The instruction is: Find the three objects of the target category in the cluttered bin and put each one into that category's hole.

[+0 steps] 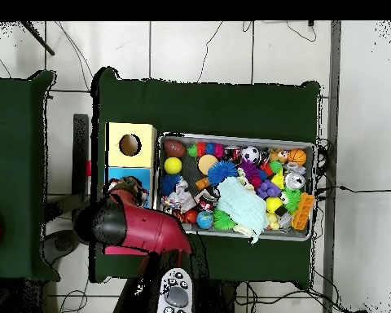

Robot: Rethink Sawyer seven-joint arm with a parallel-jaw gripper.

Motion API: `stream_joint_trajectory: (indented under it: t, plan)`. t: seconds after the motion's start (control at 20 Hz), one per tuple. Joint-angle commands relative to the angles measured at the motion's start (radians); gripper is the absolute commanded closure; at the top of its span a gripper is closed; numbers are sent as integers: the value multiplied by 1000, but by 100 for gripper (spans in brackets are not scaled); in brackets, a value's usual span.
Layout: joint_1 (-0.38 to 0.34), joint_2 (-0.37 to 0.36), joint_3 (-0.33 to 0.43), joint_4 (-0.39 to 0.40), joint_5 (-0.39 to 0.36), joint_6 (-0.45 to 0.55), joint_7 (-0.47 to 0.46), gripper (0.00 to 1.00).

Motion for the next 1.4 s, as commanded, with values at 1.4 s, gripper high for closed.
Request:
stream_joint_trajectory:
  t: [1.4]
  plan:
    - [41, 62, 6, 20, 7, 81, 199, 100]
